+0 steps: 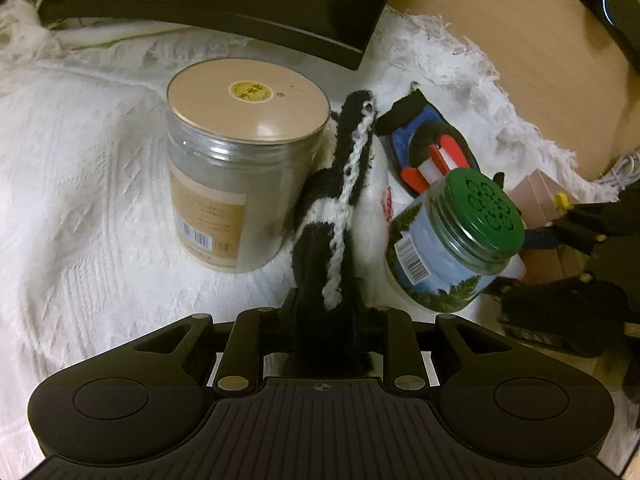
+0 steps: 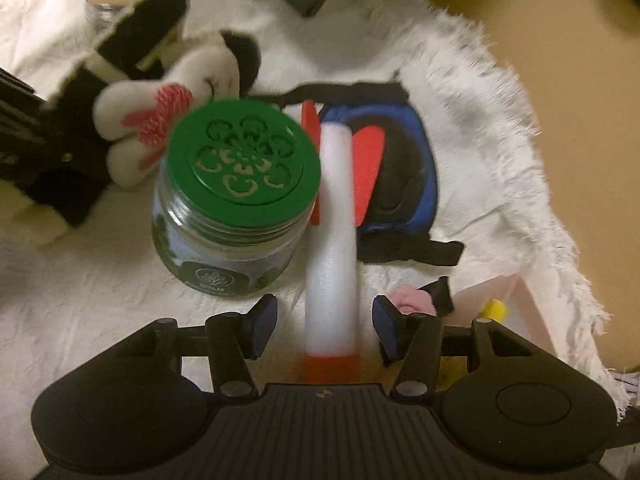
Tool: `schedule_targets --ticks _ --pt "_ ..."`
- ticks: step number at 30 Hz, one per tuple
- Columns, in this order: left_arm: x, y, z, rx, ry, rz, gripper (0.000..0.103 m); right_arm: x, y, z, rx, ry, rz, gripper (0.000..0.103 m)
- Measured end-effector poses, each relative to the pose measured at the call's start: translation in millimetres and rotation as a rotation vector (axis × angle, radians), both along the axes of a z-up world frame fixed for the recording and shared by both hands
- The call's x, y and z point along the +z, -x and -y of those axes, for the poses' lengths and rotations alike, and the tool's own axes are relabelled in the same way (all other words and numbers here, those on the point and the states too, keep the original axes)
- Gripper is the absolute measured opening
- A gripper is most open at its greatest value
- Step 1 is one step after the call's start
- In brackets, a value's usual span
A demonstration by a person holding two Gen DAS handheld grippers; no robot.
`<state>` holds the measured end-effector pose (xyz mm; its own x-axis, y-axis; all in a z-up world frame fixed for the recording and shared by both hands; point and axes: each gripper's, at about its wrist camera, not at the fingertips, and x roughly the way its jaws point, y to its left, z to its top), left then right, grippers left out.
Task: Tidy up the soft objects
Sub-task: 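Grasp the black-and-white plush with the left gripper while the right grasps the foam rocket, then lift the plush and the white-and-red foam rocket and carry both toward the pink box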
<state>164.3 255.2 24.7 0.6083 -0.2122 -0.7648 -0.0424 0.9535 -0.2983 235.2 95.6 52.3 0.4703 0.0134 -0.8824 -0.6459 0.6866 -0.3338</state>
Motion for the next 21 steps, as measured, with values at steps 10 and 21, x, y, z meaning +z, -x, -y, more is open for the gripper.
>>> schedule_targets --ticks 10,21 --pt "1.0 1.5 5.7 0.023 0.015 0.024 0.022 16.9 0.1 11.3 -0.113 -0.121 0.009 0.027" --pt "91.5 3.7 18.3 -0.015 -0.042 0.261 0.021 138.1 37.2 72.1 -0.258 -0.387 0.264 0.027"
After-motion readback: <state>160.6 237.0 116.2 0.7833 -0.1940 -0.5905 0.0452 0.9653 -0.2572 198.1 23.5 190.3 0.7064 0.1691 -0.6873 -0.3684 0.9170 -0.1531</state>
